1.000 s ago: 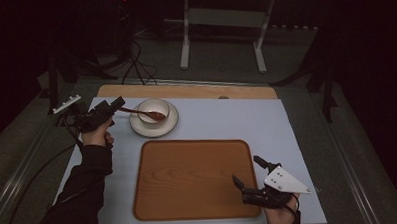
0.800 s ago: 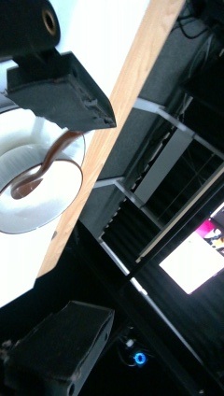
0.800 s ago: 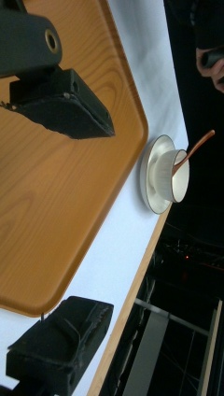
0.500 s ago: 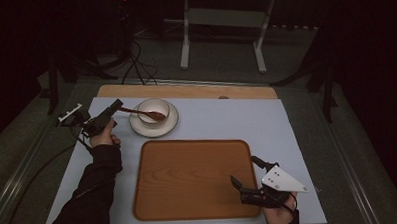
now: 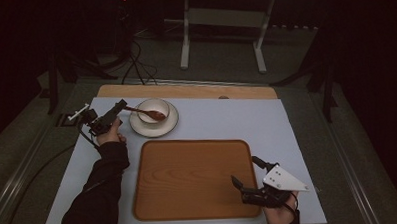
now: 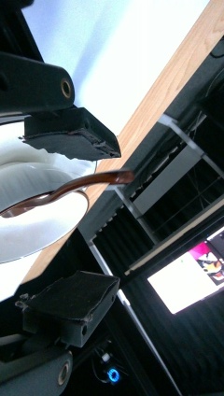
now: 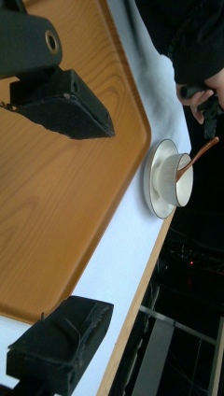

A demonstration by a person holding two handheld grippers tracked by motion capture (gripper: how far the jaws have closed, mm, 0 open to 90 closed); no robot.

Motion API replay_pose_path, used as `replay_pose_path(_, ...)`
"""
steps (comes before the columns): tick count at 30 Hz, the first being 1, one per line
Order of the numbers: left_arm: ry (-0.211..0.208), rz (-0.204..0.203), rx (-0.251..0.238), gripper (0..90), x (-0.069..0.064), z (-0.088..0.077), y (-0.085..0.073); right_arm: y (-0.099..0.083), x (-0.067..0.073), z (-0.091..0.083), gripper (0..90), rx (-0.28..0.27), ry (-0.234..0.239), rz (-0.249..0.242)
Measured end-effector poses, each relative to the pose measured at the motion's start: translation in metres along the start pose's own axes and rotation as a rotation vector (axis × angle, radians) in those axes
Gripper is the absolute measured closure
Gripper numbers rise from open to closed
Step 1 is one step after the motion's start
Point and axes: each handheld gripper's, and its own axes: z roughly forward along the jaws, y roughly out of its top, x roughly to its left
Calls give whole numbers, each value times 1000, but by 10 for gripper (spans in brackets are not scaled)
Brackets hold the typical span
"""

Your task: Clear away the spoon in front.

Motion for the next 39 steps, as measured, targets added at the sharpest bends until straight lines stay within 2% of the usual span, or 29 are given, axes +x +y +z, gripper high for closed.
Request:
replay_pose_path(5,3,5,1,329,1,6,1,-1,-1,1,135,4,7,8)
replay_pose_path(10,17,-14,9,359,3,15,-2,-1,-1,1,135,6,9,13)
replay_pose_path(15,22,-46,18,429,4,22,-5,-1,-2,1,135,7,12,17)
replay_pose_path(16,24,-53,18,468,4,23,-5,-2,-2,2,136,9,16,16)
replay_pose_path(17,29,-57,15,468,4,24,-6,-2,-2,2,136,9,16,16)
replay_pose_path(20,29,-72,10,549,5,26,-8,-2,-3,2,136,8,17,16)
replay_pose_path(23,29,-107,-8,598,6,27,-11,-2,-3,1,136,10,17,21)
replay_pose_path(24,28,-105,-11,639,5,27,-11,-2,-3,1,137,11,17,23)
replay_pose_path(25,30,-102,-15,639,5,27,-11,-2,-3,1,137,11,17,23)
replay_pose_path(26,27,-108,-22,694,5,27,-11,-2,-3,2,137,12,19,22)
replay_pose_path(30,37,-103,-25,755,5,26,-10,-2,-3,2,137,14,21,22)
replay_pose_path(31,35,-103,-23,807,5,27,-10,-3,-3,3,138,16,22,23)
replay_pose_path(32,42,-87,-28,821,4,26,-10,-3,-3,3,138,17,22,22)
replay_pose_path(39,33,-43,-28,838,-4,26,-8,-2,-3,2,138,15,22,23)
